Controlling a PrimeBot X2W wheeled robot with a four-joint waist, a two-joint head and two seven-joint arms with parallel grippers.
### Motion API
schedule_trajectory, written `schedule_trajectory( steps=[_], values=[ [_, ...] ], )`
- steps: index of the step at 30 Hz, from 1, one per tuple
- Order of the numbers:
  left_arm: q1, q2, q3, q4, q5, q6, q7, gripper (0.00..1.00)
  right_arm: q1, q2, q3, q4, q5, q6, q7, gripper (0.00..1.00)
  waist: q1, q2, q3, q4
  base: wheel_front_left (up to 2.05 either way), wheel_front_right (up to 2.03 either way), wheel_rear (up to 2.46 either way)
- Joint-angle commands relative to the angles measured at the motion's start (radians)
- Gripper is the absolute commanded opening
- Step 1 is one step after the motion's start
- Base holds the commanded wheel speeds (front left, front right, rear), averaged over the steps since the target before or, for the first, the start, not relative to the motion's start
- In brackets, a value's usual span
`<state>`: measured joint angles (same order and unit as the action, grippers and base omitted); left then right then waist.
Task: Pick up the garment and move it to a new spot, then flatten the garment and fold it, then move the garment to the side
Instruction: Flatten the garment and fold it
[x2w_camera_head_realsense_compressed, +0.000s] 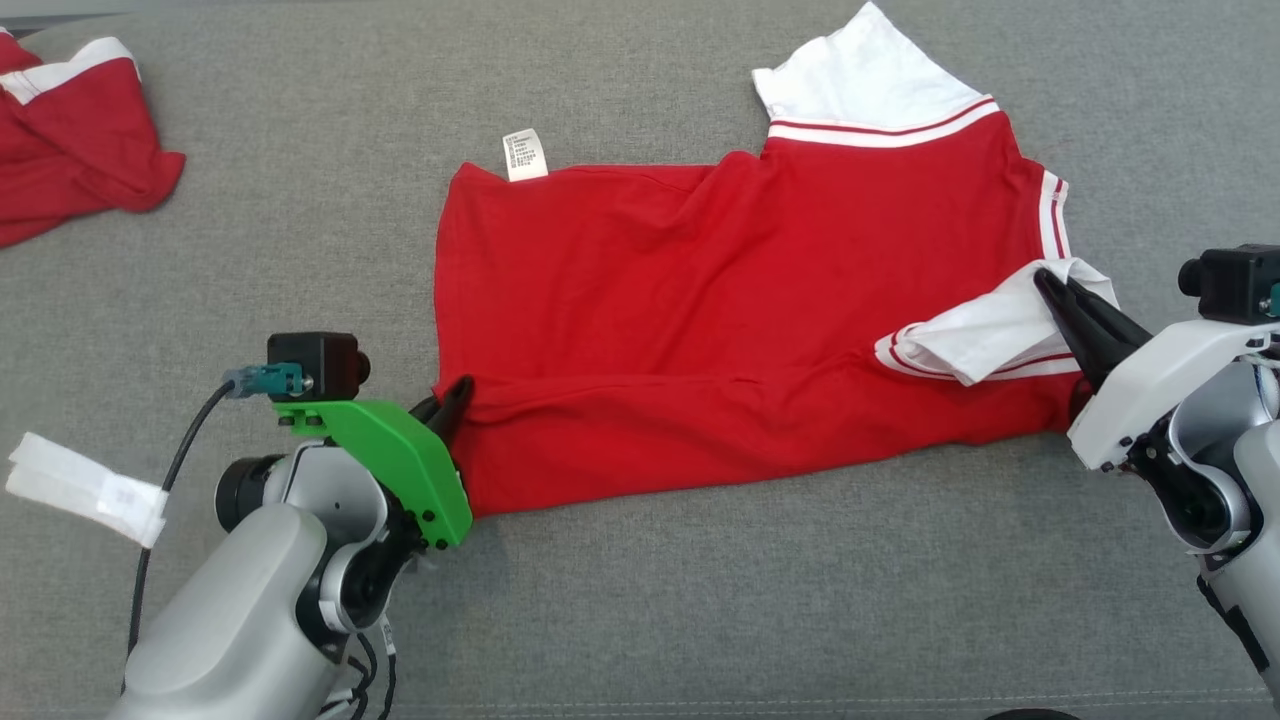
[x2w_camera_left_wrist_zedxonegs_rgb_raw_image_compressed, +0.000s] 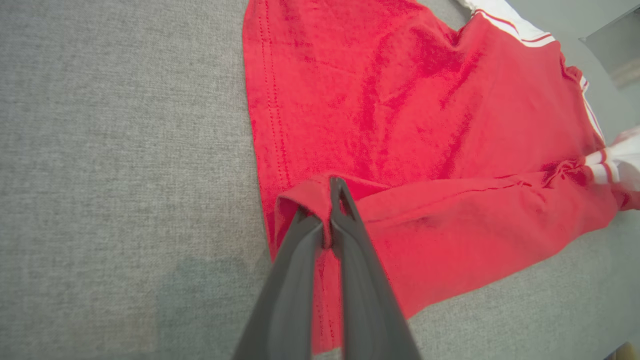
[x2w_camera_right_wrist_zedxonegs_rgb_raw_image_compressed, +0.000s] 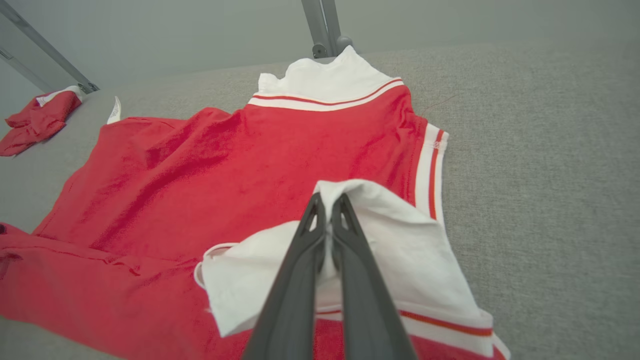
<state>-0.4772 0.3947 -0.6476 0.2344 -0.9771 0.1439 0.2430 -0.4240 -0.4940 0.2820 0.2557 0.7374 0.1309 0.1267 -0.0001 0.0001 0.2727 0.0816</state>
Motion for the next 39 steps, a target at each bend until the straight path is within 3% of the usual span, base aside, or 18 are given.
schedule_trajectory(
  steps=[1, 5, 6, 7, 8, 9, 15, 20, 26, 31, 39],
  values=[
    [-0.032, -0.009, -0.004, 0.032, 0.015, -0.009, 0.003, 0.0, -0.023, -0.001, 0.004, 0.023, -0.008, 0.0, -0.008, 0.0, 0.0001, -0.0001, 0.01, 0.012, 0.0, 0.0, 0.0],
    [-0.094, -0.04, -0.027, 0.151, 0.028, -0.029, 0.021, 0.0, -0.063, 0.009, 0.016, 0.092, -0.023, 0.0, -0.021, 0.0, 0.0001, -0.0001, 0.012, 0.014, 0.0, 0.0, 0.0],
    [-0.105, -0.047, -0.032, 0.177, 0.03, -0.036, 0.019, 0.0, -0.073, 0.011, 0.018, 0.108, -0.032, 0.0, -0.029, 0.3, 0.0001, -0.0001, 0.011, 0.012, 0.0, 0.0, 0.0],
    [-0.115, -0.056, -0.031, 0.198, 0.027, -0.042, 0.013, 0.1, -0.082, 0.014, 0.023, 0.121, -0.041, 0.0, -0.037, 1.0, 0.0001, -0.0001, 0.01, 0.01, 0.0, 0.0, 0.0],
    [-0.12, -0.065, -0.029, 0.219, 0.017, -0.05, 0.011, 0.49, -0.088, 0.02, 0.025, 0.141, -0.041, 0.0, -0.037, 1.0, 0.0001, -0.0001, 0.006, 0.009, 0.0, 0.0, 0.0],
    [-0.122, -0.075, -0.024, 0.242, 0.008, -0.057, 0.008, 1.0, -0.094, 0.022, 0.028, 0.155, -0.042, 0.0, -0.036, 1.0, 0.0001, -0.0001, 0.002, 0.009, 0.0, 0.0, 0.0],
    [-0.113, -0.076, 0.001, 0.311, 0.028, -0.068, -0.101, 1.0, -0.118, -0.005, 0.0, 0.149, -0.06, 0.0, -0.118, 1.0, 0.0001, -0.0001, -0.027, -0.008, 0.0, 0.0, 0.0],
    [0.005, -0.04, 0.046, 0.219, 0.059, -0.038, -0.3, 1.0, -0.016, -0.06, -0.053, 0.037, -0.072, -0.001, -0.152, 1.0, 0.0001, -0.0001, -0.051, -0.022, 0.0, 0.0, 0.0],
    [0.18, -0.009, 0.045, 0.052, 0.066, 0.012, -0.375, 1.0, 0.153, -0.096, -0.12, -0.064, -0.175, -0.001, -0.125, 1.0, 0.0001, -0.0001, -0.063, -0.036, 0.0, 0.0, 0.0],
    [0.217, -0.018, 0.018, 0.013, 0.083, 0.05, -0.374, 1.0, 0.213, -0.044, -0.151, -0.048, -0.262, 0.0, -0.105, 1.0, 0.0001, -0.0001, -0.036, -0.035, 0.0, 0.0, 0.0],
    [0.138, -0.001, -0.039, 0.041, 0.103, 0.043, -0.24, 1.0, 0.131, -0.006, -0.085, 0.062, -0.336, -0.001, -0.013, 1.0, 0.0001, -0.0001, 0.019, -0.016, 0.0, 0.0, 0.0]
  ],
)
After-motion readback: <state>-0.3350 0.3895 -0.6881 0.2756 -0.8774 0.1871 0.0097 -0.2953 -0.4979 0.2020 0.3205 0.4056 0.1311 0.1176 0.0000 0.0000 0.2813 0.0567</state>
